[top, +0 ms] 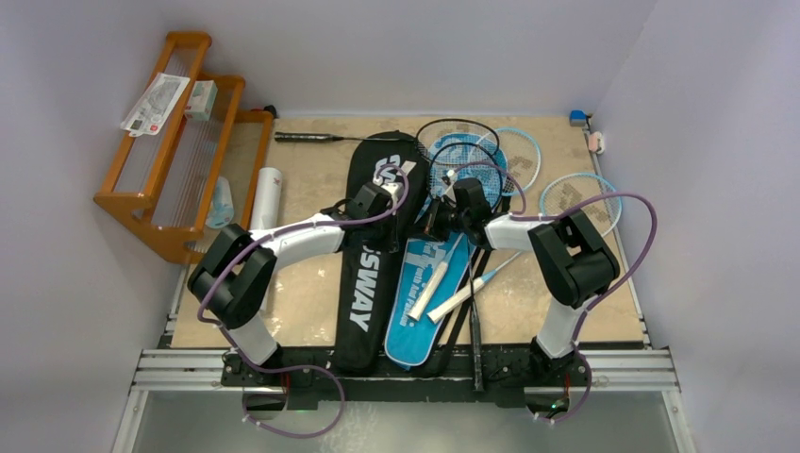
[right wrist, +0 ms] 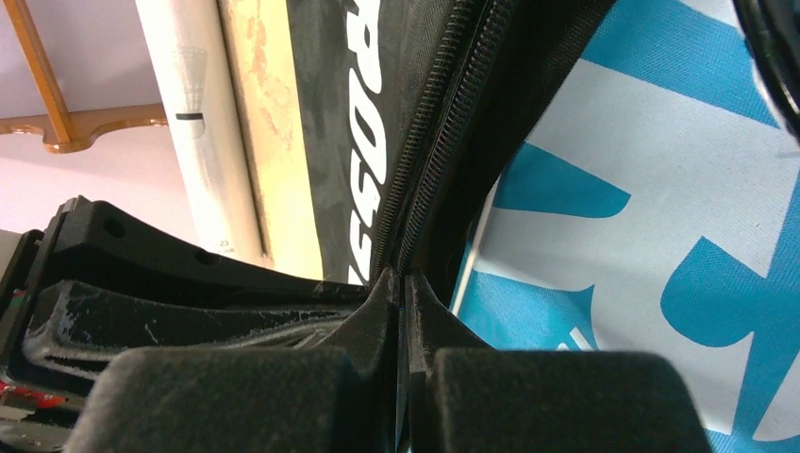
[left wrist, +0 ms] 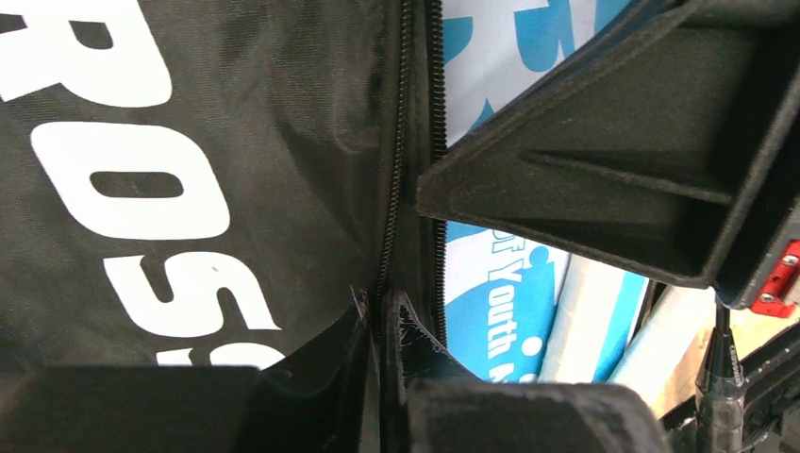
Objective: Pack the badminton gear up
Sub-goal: Open the racket bag at the center of the board.
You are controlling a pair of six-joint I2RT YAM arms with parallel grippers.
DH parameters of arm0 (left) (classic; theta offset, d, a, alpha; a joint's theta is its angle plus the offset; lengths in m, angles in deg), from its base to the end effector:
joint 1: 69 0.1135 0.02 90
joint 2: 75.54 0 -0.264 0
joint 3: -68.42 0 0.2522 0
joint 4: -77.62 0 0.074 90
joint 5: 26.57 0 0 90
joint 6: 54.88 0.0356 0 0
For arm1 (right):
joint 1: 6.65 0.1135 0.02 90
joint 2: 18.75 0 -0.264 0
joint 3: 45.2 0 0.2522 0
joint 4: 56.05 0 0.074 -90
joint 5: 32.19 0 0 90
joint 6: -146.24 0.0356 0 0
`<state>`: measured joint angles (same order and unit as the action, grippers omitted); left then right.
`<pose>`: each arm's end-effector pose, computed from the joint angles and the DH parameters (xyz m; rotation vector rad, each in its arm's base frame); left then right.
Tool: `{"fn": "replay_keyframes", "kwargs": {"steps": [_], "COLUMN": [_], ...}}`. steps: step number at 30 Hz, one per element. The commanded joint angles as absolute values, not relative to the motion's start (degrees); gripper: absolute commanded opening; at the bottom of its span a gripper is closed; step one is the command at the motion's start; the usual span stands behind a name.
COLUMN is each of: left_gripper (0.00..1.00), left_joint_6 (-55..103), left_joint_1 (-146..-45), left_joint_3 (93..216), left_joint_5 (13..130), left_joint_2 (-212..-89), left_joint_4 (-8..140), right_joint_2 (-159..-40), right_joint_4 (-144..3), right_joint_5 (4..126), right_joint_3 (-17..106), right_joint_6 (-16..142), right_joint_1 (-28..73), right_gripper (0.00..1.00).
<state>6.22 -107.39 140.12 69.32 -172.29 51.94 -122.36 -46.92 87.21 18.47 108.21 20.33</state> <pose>0.2711 -0.2194 0.1842 0.2584 2.5450 -0.6151 0.3180 0.1815 0.1544 0.1641 2.3356 1.3052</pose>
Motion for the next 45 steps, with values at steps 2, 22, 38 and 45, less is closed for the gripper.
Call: {"fn": "replay_keyframes", "kwargs": {"steps": [2, 22, 38, 45], "left_gripper": [0.01, 0.00, 0.00, 0.00], "left_joint_6": [7.15, 8.06, 8.39, 8.40], "left_joint_1": [-107.06, -107.06, -107.10, -107.06], "left_joint_3": [142.92, 143.37, 143.22, 143.26], "left_joint_5": [60.22, 70.35, 72.39, 72.39], "left_joint_2": [-172.70, -167.24, -165.98, -166.25], "left_joint_4": [47.28, 47.92, 47.82, 47.82], "right_joint_2": [-118.96, -122.68, -126.04, -122.46], "right_joint_4": [-50.13, -49.75, -43.21, -51.49], "right_joint_5": [86.17, 84.88, 90.16, 84.10], "right_joint_3": [20.79, 21.66, 23.49, 24.68], "right_joint_6": [106.00, 104.23, 109.03, 105.58], "right_joint_1": [20.24, 20.33, 20.49, 20.78], "right_gripper": [0.00, 0.45, 0.17, 0.27]}}
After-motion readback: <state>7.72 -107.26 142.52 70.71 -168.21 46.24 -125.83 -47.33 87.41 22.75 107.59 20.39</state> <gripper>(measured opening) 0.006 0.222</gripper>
